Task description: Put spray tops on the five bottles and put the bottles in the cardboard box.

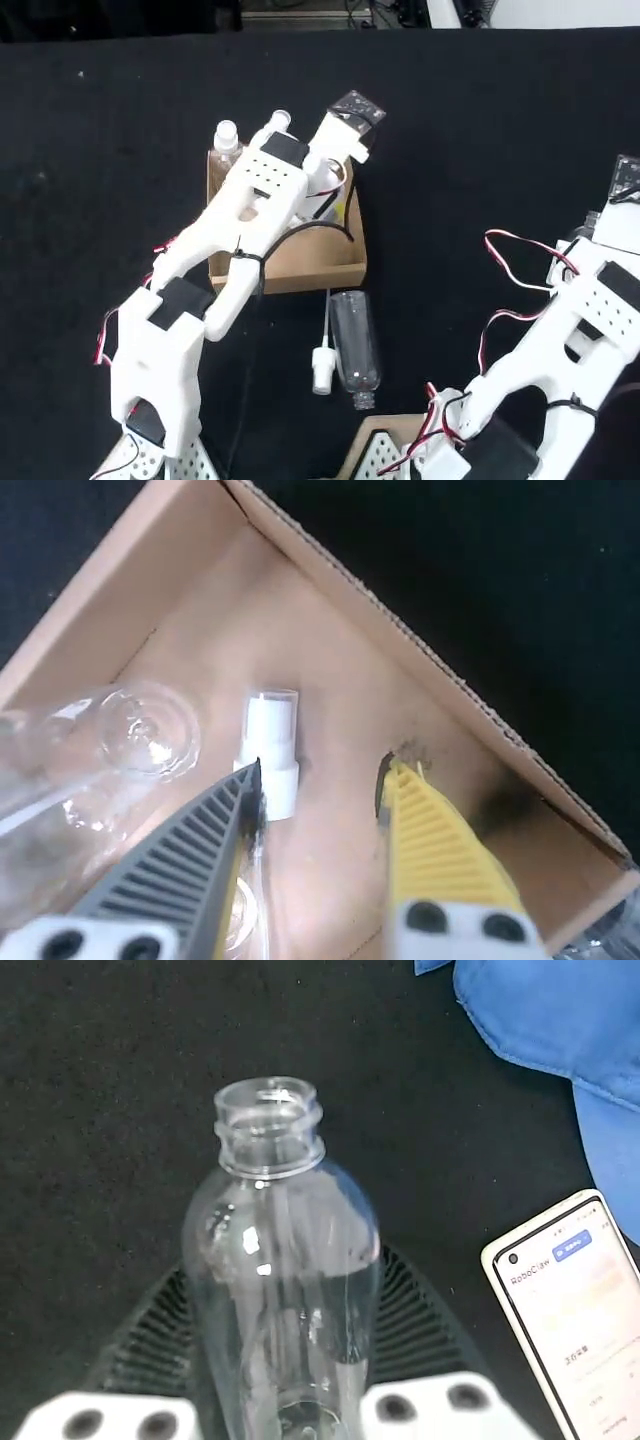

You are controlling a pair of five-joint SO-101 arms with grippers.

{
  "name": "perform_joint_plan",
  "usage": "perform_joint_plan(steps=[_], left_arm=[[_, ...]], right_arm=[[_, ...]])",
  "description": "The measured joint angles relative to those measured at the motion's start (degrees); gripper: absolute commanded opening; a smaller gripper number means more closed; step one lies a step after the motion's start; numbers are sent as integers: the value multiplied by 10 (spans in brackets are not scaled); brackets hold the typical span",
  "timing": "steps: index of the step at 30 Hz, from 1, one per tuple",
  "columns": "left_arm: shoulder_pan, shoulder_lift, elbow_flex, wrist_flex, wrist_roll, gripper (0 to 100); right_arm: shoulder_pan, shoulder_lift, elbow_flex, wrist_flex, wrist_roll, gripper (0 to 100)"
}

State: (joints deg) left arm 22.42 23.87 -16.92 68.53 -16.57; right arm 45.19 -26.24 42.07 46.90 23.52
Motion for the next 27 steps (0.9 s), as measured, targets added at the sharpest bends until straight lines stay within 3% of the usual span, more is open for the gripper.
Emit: perform_joint_plan(steps=[11, 19, 27], left_arm=[[-15, 0, 2, -4, 0, 177], [-15, 0, 77, -78, -2, 180], [-15, 0, 81, -90, -6, 181]], right_arm=[[0, 0, 0, 0, 21, 11], [0, 0, 0, 0, 21, 11], [0, 0, 0, 0, 21, 11]])
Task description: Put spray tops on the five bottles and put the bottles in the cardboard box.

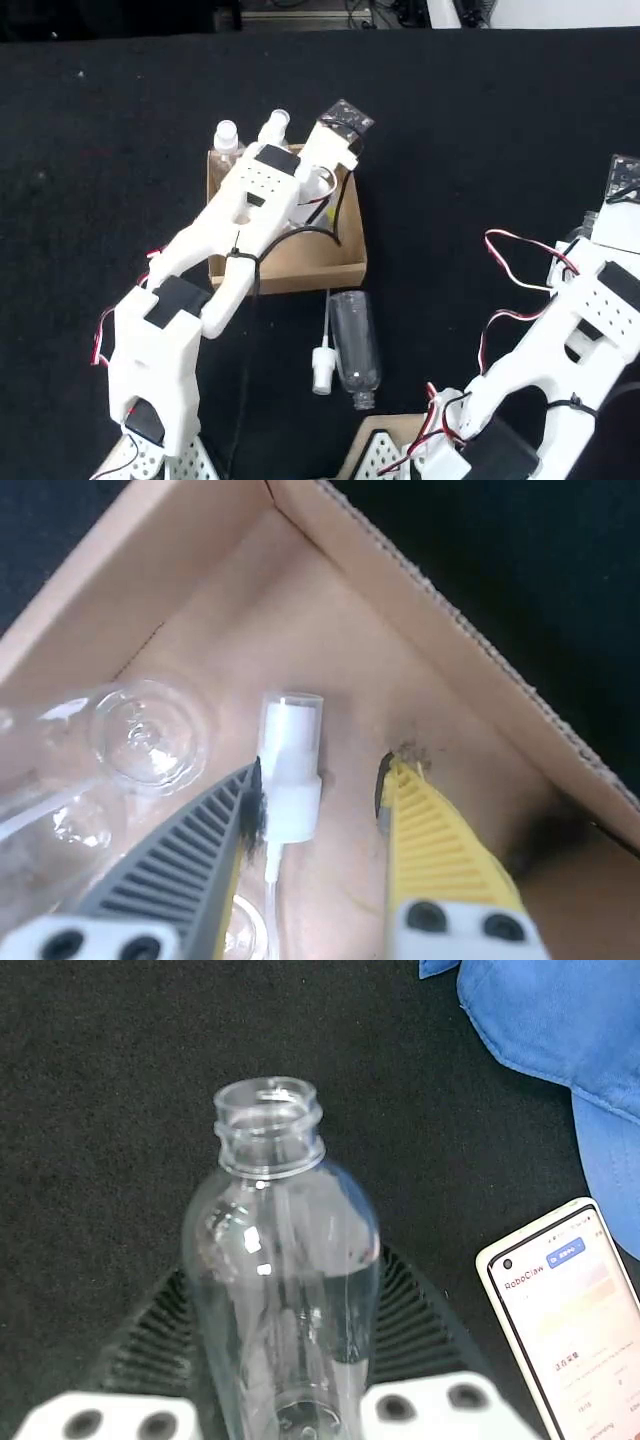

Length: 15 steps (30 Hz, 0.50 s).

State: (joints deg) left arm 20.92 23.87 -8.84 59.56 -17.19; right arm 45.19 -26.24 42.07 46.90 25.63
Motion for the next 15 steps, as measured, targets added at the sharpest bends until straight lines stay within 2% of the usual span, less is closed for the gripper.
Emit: perform_joint_plan(steps=[6, 15], left_arm=[[-4, 0, 0, 0, -25, 181], [-18, 26, 1, 0, -26, 181]], right_arm=[[0, 0, 0, 0, 0, 11], [0, 0, 0, 0, 0, 11]])
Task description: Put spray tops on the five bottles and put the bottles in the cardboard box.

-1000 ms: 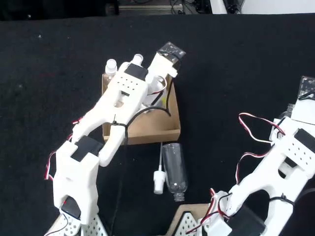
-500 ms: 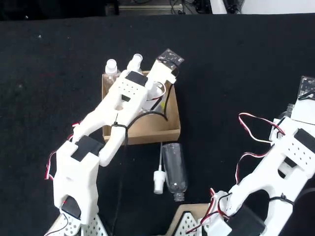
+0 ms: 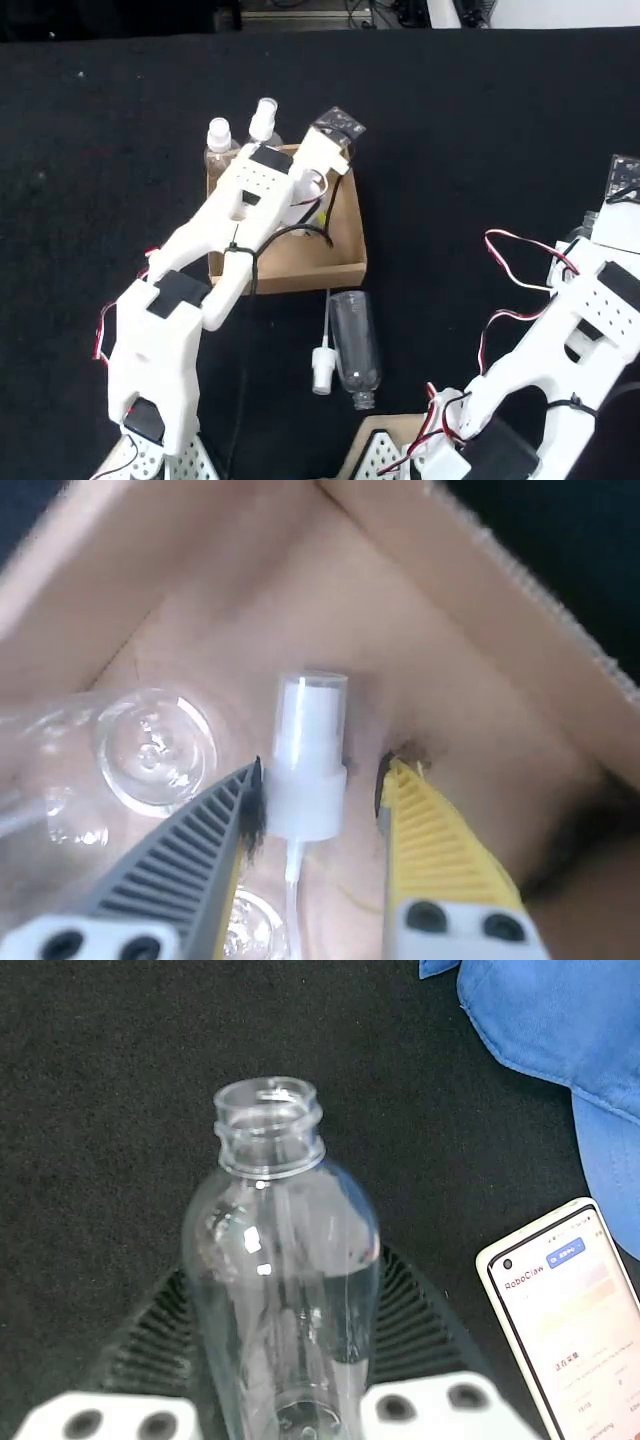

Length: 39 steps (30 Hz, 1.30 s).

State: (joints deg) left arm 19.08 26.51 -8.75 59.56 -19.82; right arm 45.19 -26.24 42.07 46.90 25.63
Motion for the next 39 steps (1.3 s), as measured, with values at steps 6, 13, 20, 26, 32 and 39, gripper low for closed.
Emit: perform_joint_plan(steps=[6, 13, 20, 26, 32, 39], left_arm=[[0, 11, -1, 0, 1, 177], [0, 11, -4, 0, 1, 177], [5, 11, -6, 0, 0, 147], [28, 12, -6, 0, 0, 84], [31, 12, -6, 0, 1, 84], [32, 12, -64, 60, 1, 84]], right_arm=[[0, 0, 0, 0, 0, 11], [0, 0, 0, 0, 0, 11], [0, 0, 0, 0, 0, 11], [0, 0, 0, 0, 0, 11], [0, 0, 0, 0, 0, 11], [0, 0, 0, 0, 0, 11]])
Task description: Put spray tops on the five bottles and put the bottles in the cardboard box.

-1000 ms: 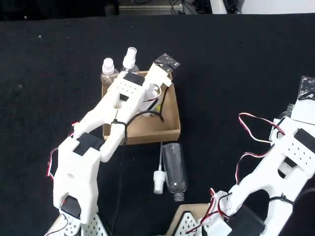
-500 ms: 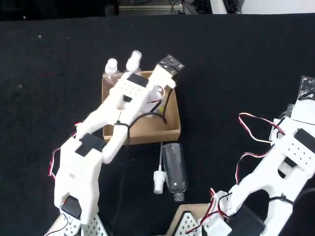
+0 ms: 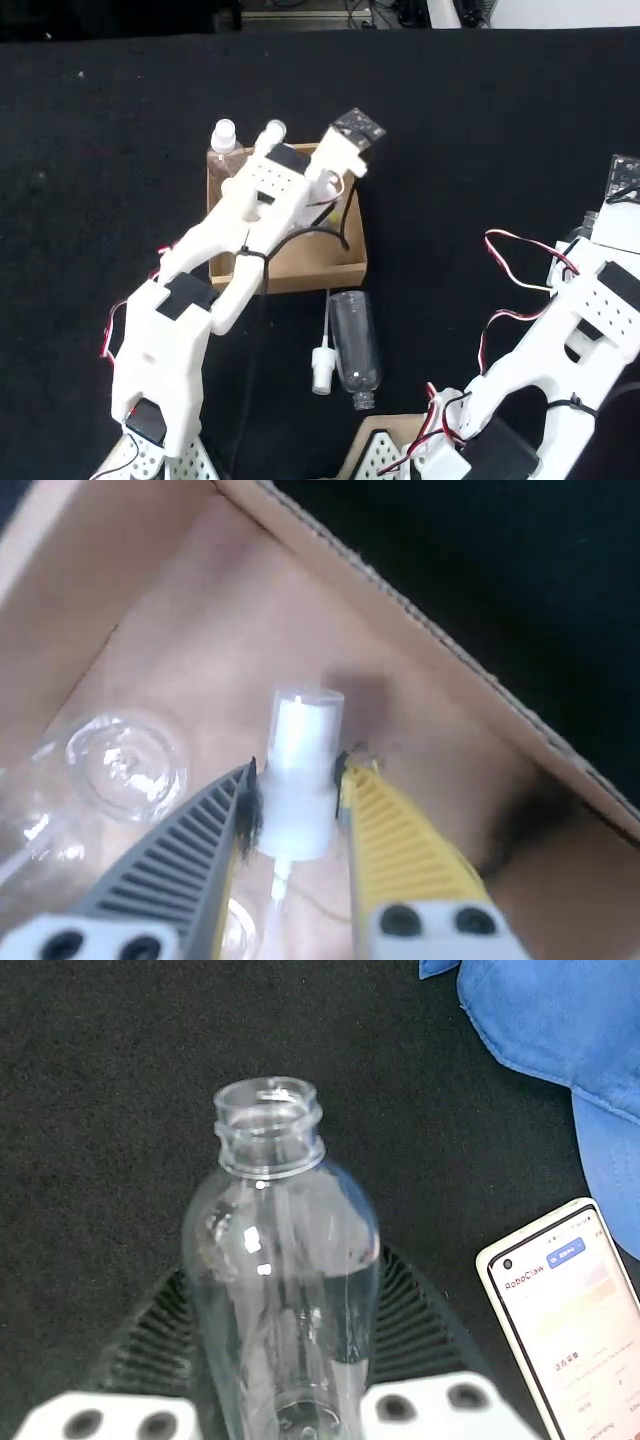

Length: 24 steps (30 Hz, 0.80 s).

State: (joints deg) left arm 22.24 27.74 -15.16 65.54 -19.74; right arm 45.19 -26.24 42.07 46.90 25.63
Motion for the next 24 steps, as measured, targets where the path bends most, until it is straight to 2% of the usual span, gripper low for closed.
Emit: perform_joint_plan(steps=[9, 16, 24], left_arm=[[0, -32, -149, 122, 0, 80], [11, -57, -320, 196, 1, 80], [48, -76, -547, 250, 19, 80]], right_arm=[[0, 0, 0, 0, 0, 11], [-2, 0, -2, 0, -22, 11], [-89, -2, -25, 2, -85, 11]])
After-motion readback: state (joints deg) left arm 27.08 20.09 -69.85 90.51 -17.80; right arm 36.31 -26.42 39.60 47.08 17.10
